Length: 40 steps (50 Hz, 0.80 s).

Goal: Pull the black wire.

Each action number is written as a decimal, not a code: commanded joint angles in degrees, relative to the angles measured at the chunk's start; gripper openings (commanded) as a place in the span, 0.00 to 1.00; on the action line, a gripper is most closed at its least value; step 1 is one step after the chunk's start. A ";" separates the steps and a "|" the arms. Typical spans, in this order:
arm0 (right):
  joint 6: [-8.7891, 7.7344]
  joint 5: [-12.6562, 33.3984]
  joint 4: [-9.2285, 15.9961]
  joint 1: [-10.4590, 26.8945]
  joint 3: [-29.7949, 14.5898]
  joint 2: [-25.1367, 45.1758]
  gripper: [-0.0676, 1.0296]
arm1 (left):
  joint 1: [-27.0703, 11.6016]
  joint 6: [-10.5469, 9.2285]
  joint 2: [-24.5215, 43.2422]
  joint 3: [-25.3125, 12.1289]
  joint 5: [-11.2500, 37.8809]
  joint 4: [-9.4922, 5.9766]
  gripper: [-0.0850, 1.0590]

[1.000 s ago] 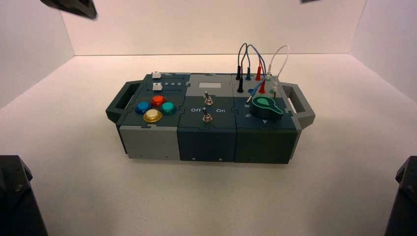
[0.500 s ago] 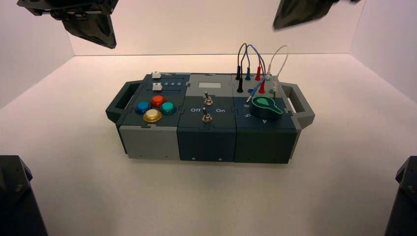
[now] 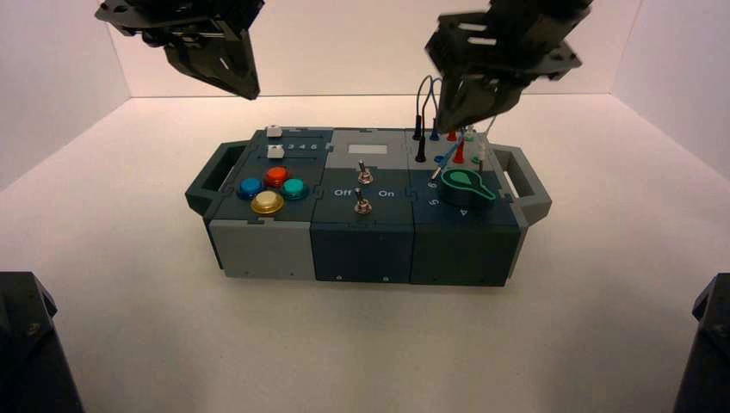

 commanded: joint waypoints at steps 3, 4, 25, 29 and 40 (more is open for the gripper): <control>0.09 -1.49 0.26 0.18 -2.64 1.85 0.14 | -2.37 0.00 -0.88 -1.49 -1.05 0.00 0.05; 0.09 -1.58 0.26 0.18 -2.81 2.11 0.15 | -2.64 0.00 -0.88 -1.49 -1.05 0.00 0.05; 0.09 -3.52 0.18 0.00 -4.39 4.31 0.41 | -7.12 0.09 -0.79 -1.32 -1.41 0.00 0.05; 0.09 -3.60 0.18 0.00 -4.48 4.57 0.41 | -7.38 0.09 -0.70 -1.32 -1.41 0.00 0.05; 0.09 -5.19 -0.26 -0.88 -5.27 8.26 0.41 | -7.65 0.26 -0.62 -1.32 -1.58 0.00 0.05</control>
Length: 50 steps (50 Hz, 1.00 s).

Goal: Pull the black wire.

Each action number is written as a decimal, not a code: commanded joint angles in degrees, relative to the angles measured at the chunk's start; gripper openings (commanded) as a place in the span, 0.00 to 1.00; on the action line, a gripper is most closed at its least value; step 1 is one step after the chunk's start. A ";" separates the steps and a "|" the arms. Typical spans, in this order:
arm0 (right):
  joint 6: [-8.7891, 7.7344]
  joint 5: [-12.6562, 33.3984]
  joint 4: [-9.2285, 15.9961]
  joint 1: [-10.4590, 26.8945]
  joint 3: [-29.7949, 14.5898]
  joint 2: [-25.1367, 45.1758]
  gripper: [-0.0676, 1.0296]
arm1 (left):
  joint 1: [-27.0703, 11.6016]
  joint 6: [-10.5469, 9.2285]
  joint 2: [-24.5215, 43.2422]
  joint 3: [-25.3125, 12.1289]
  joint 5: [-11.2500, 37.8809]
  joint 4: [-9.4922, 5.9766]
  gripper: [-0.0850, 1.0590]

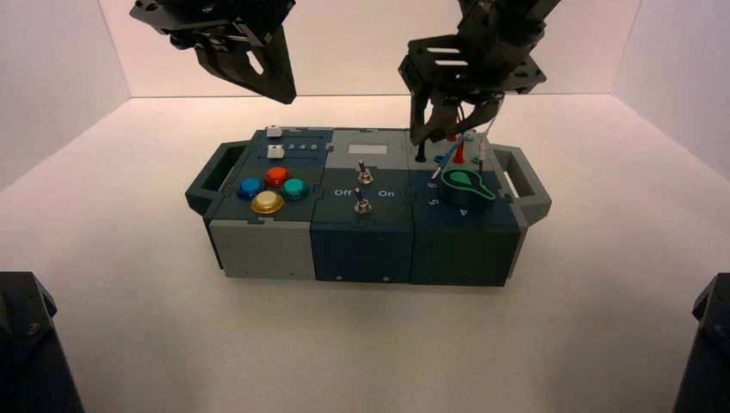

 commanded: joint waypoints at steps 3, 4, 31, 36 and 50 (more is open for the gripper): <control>0.09 -1.58 -0.26 -0.88 -1.93 1.32 0.41 | -0.35 0.18 -0.18 -1.23 -0.53 0.00 0.05; 0.09 -1.67 -0.26 -1.05 -2.02 1.76 0.42 | -0.35 0.18 -0.18 -1.23 -0.53 0.00 0.05; 0.00 -0.62 -0.70 -1.41 -5.62 5.19 0.41 | -0.53 0.18 0.00 -1.23 -0.44 0.00 0.05; 0.00 -0.26 -0.70 -1.49 -5.62 5.54 0.40 | -0.53 0.18 -0.09 -1.23 -0.53 0.00 0.05; 0.18 -0.18 -0.88 -2.37 -5.45 5.19 0.06 | -0.53 0.18 -0.18 -1.23 -0.53 0.00 0.05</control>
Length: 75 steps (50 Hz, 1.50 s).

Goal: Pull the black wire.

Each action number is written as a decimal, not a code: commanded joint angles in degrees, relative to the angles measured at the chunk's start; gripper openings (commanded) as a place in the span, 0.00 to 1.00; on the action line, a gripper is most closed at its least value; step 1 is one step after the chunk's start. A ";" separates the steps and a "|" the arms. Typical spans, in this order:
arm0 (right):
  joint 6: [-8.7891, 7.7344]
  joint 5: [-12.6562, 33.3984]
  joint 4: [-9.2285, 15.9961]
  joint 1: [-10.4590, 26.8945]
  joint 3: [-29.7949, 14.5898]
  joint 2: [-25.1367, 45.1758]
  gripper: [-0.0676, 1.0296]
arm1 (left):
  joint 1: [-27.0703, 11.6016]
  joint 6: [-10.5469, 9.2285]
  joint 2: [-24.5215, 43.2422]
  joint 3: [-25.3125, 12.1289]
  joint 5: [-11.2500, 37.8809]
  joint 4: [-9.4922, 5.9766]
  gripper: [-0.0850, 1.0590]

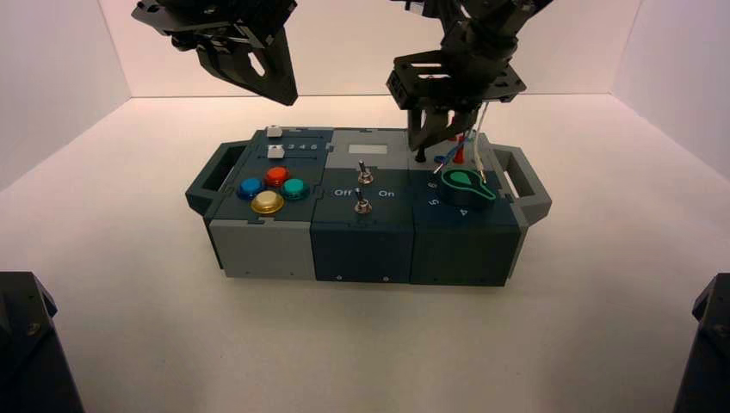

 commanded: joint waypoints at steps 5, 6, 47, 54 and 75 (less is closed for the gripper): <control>0.09 -0.26 -0.26 -0.97 -1.14 -2.29 0.04 | -0.18 0.26 -0.44 -1.23 -0.44 0.00 0.05; 0.18 -0.18 -0.35 -0.97 -1.23 -2.64 0.04 | -0.18 0.18 -0.44 -1.23 -0.44 0.00 0.05; -0.09 -0.53 -4.66 -2.37 -3.25 -6.86 0.06 | -0.18 0.53 -0.26 -1.58 -0.53 0.26 0.05; 0.00 0.00 -5.63 -3.25 -4.75 -5.54 0.11 | -0.18 0.62 -0.53 -1.49 -0.44 0.26 0.05; 0.53 9.23 -3.52 -2.55 -9.84 -4.22 0.45 | -0.18 1.14 -0.26 -1.58 -0.44 0.53 0.05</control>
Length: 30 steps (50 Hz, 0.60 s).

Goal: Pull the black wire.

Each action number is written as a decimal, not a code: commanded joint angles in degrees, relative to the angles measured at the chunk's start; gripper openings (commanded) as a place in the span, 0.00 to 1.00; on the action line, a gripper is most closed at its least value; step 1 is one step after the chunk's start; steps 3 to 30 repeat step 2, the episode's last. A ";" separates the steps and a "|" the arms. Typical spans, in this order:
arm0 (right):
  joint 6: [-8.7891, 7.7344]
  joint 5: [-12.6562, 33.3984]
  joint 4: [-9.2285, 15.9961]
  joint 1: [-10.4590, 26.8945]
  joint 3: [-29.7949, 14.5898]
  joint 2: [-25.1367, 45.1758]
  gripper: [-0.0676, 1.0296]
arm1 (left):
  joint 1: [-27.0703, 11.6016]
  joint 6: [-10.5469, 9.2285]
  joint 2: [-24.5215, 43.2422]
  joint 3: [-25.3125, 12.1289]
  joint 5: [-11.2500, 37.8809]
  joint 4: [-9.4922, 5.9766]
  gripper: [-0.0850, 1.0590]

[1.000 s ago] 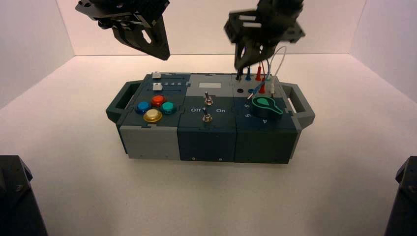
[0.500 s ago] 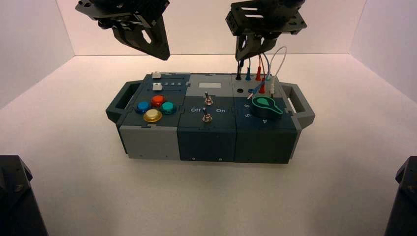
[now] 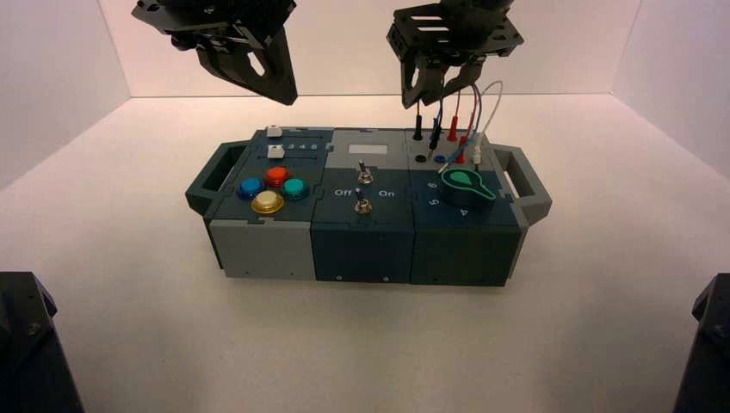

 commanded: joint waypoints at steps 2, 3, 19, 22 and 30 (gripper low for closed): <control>0.26 3.52 1.49 0.35 -2.46 -2.90 0.45 | -0.18 0.53 -0.09 -1.67 -0.35 0.09 0.05; 0.26 3.52 1.49 0.35 -2.46 -2.90 0.45 | -0.18 0.53 -0.09 -1.67 -0.35 0.09 0.05; 0.26 3.52 1.49 0.35 -2.46 -2.90 0.45 | -0.18 0.53 -0.09 -1.67 -0.35 0.09 0.05; 0.26 3.52 1.49 0.35 -2.46 -2.90 0.45 | -0.18 0.53 -0.09 -1.67 -0.35 0.09 0.05; 0.26 3.52 1.49 0.35 -2.46 -2.90 0.45 | -0.18 0.53 -0.09 -1.67 -0.35 0.09 0.05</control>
